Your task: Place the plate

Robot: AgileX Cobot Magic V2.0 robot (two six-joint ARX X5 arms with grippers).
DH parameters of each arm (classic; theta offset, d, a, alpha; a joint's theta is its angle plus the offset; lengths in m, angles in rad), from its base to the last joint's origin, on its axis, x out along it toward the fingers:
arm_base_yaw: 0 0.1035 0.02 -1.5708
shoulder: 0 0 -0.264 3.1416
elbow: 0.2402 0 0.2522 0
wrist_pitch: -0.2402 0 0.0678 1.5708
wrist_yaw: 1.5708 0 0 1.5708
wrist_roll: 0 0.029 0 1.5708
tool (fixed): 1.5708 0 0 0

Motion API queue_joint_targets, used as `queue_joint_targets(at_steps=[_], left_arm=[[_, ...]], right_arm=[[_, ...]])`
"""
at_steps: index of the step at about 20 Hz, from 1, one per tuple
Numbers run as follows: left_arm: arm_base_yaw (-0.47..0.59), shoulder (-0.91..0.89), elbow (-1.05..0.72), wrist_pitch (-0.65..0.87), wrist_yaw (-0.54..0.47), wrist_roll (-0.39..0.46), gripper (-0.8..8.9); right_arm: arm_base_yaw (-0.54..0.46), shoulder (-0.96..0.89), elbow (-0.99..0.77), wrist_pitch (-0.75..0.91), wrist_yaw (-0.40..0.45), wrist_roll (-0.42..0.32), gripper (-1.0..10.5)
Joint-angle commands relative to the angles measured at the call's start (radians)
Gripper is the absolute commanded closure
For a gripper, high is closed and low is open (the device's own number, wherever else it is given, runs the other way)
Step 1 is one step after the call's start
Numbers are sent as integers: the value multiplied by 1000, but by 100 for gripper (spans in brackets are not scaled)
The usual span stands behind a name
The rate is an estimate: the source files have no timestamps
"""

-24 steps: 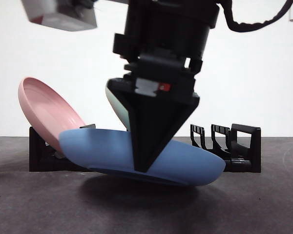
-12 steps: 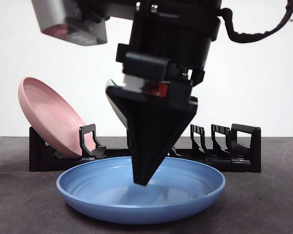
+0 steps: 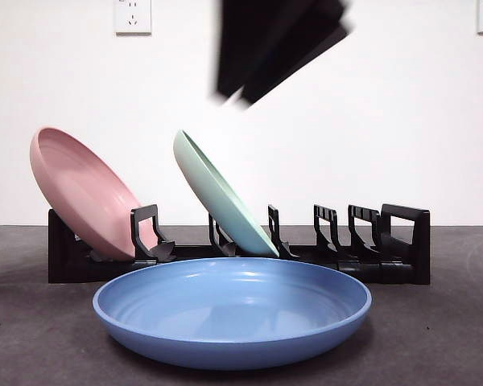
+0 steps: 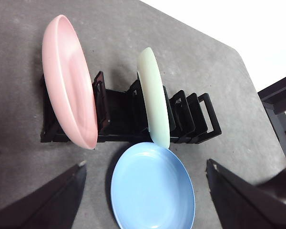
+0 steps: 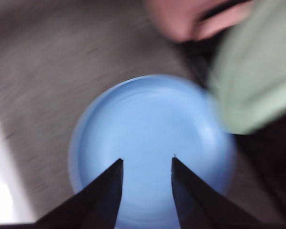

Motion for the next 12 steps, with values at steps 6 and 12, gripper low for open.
queue_joint_targets(at_steps=[6, 12], left_arm=[[-9, 133, 27, 73, -71, 31, 409], [-64, 385, 251, 16, -319, 156, 409]], right_arm=[[-369, -397, -149, -30, -1, 128, 785], [-479, -663, -303, -142, -8, 237, 785]])
